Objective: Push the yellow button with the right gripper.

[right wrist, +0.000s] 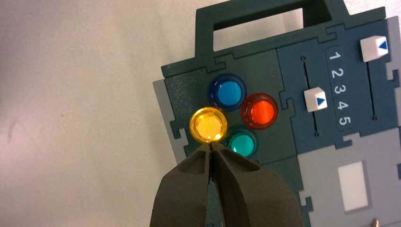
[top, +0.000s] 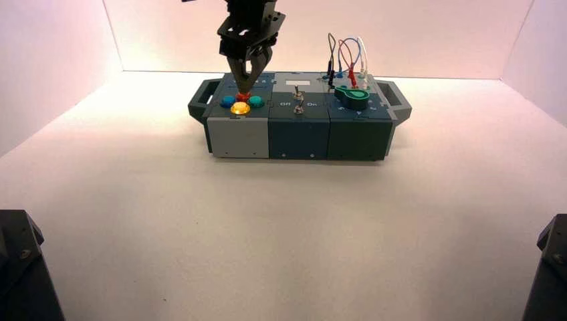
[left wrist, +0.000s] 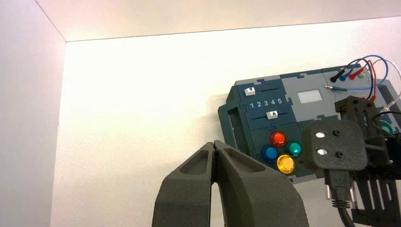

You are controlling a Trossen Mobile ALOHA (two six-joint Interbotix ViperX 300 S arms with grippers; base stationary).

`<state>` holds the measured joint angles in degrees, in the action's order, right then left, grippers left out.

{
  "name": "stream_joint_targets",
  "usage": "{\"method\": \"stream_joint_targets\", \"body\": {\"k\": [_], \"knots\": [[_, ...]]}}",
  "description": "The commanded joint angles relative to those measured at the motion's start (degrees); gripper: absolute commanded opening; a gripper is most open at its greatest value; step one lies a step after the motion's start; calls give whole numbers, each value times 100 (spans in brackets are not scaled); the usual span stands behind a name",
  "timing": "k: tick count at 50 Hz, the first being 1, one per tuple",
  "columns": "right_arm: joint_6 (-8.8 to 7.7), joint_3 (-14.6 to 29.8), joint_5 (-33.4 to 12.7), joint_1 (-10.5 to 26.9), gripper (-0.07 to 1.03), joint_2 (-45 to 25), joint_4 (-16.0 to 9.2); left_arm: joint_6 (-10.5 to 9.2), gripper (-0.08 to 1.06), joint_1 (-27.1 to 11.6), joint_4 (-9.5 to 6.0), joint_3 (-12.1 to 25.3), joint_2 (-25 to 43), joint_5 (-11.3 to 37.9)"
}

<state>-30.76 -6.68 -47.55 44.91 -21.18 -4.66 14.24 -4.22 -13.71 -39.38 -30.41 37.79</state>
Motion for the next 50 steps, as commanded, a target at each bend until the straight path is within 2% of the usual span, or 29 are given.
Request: {"method": "stream_joint_targets", "body": {"k": [1, 22, 33, 37, 42, 50], "knots": [[26, 97, -62, -62, -2, 396, 35, 26, -3, 18, -18, 70, -26, -62], [396, -413, -79, -536, -2, 879, 9, 26, -3, 18, -18, 62, 0, -70], [729, -642, -26, -686, -2, 1090, -9, 18, -3, 26, -18, 53, 9, -105], [940, -694, 9, -703, -2, 1151, -9, 18, -3, 18, -26, 26, 9, -141], [1292, -738, 97, -756, -2, 1222, -9, 9, -3, 18, -26, 9, 9, -211], [1723, -800, 158, -923, -2, 1283, -9, 0, -3, 18, -18, -44, 9, -343]]}}
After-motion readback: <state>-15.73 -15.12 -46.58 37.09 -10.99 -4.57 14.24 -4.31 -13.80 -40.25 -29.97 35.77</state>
